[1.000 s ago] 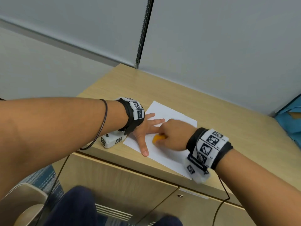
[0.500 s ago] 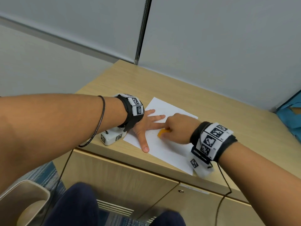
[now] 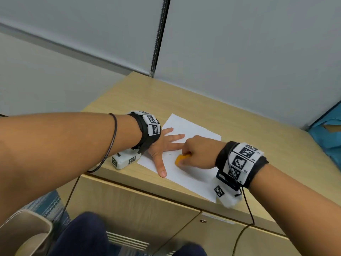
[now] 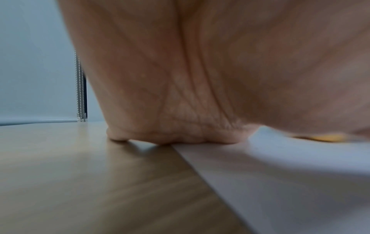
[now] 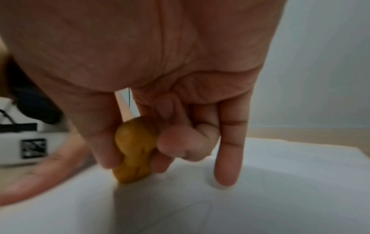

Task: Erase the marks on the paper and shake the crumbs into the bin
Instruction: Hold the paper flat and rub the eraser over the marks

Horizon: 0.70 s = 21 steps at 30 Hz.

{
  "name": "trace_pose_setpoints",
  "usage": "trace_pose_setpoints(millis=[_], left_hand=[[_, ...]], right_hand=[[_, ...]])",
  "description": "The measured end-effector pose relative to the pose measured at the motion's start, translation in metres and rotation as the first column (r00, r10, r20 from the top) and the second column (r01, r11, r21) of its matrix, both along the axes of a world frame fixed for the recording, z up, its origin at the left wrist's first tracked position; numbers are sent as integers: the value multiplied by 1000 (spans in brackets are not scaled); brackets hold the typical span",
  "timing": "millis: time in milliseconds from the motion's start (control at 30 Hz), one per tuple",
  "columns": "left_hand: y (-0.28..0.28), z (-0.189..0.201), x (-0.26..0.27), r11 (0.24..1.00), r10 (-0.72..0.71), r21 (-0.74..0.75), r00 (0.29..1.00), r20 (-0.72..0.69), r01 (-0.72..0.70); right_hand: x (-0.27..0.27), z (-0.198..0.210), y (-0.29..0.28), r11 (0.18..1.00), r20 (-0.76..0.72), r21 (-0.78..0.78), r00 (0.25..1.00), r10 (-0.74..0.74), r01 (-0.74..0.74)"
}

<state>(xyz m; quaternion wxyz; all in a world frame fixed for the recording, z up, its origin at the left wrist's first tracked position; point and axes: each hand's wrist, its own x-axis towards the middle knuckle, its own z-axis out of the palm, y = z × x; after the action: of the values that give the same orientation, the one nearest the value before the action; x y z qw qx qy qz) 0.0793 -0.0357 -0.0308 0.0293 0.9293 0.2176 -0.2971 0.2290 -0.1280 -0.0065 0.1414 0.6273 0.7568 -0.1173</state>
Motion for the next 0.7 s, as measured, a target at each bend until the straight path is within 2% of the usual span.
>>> trace_pose_setpoints(millis=[67,200,333,500,533,633,700], left_hand=[[1,-1,0,1000,5,0,1000,-12,-5],[-1,2,2,1000,-3,-7,1000,-12,2],[1,0,1,1000,-1,0,1000,-2,1],[0,0,3,1000,4,-8,1000,-12,-4],[1,0,3,1000,8,-13,1000,-10,-8],[3,-3,2,1000,12,-17,1000,-2,-12],[2,-3,2,1000,12,-12,1000,2,-12]], right_hand=[[-1,4,-3,999,-9,-42,1000,16,-16],[5,3,0,1000,-44,17,999,-7,7],[0,12,-5,974,-39,-226,999,-14,5],[-2,8,1,995,-67,-61,995,-77,72],[-2,7,0,995,-71,-66,995,-76,72],[-3,10,-6,972,-63,-227,995,-75,58],[-3,13,-4,966,-57,-246,994,-97,80]])
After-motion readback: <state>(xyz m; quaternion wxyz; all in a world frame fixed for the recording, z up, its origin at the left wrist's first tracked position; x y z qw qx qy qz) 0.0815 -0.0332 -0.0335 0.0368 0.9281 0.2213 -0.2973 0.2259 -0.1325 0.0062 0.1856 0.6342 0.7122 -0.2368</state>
